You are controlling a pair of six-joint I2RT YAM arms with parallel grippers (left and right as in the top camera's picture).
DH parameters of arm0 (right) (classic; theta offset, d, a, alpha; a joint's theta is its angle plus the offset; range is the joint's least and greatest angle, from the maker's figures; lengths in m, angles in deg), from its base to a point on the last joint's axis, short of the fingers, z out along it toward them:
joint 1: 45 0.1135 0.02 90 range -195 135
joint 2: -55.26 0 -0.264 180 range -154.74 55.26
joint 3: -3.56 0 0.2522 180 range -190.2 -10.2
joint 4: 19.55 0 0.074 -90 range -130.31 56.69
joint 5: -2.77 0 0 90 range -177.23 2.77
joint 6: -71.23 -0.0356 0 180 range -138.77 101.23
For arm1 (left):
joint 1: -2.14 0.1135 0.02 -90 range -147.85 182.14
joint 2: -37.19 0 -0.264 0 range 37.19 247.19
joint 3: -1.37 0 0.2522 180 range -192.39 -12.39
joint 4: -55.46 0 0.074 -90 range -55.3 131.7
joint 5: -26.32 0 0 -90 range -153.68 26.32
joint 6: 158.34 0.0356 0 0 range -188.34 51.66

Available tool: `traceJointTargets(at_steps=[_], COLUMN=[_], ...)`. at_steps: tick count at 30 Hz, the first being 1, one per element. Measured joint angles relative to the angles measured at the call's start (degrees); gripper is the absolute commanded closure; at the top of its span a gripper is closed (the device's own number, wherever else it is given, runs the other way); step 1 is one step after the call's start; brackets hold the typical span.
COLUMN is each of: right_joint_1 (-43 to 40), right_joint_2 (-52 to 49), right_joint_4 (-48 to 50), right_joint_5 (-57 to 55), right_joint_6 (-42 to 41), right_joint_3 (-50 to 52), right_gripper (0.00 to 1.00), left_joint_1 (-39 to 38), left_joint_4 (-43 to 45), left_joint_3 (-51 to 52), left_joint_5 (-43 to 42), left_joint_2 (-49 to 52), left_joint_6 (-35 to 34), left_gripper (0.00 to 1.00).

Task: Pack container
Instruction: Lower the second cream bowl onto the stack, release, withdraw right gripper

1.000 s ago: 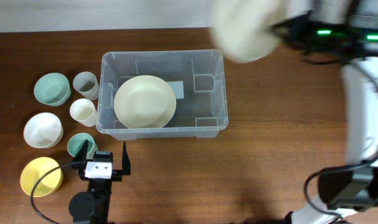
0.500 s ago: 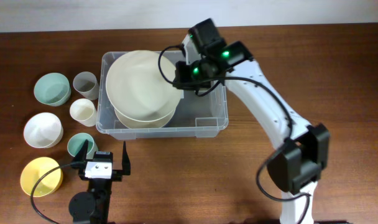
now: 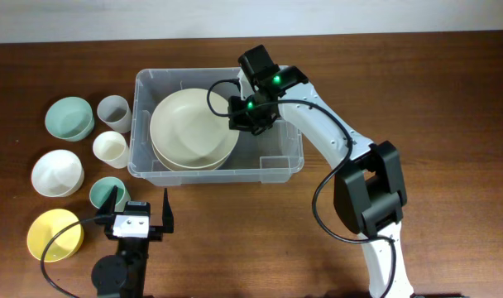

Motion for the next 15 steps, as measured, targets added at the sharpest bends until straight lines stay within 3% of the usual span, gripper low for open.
traceJointTargets(at_steps=[15], right_joint_1=[0.3], right_joint_2=[-0.8], right_joint_4=[0.5], right_joint_5=[0.0], right_joint_6=[-0.2], right_joint_3=[0.0], right_gripper=[0.96], left_joint_1=[0.0], left_joint_4=[0.0], left_joint_3=[0.0], left_joint_5=[0.0], left_joint_2=[0.0], left_joint_6=[0.0], left_gripper=[0.0])
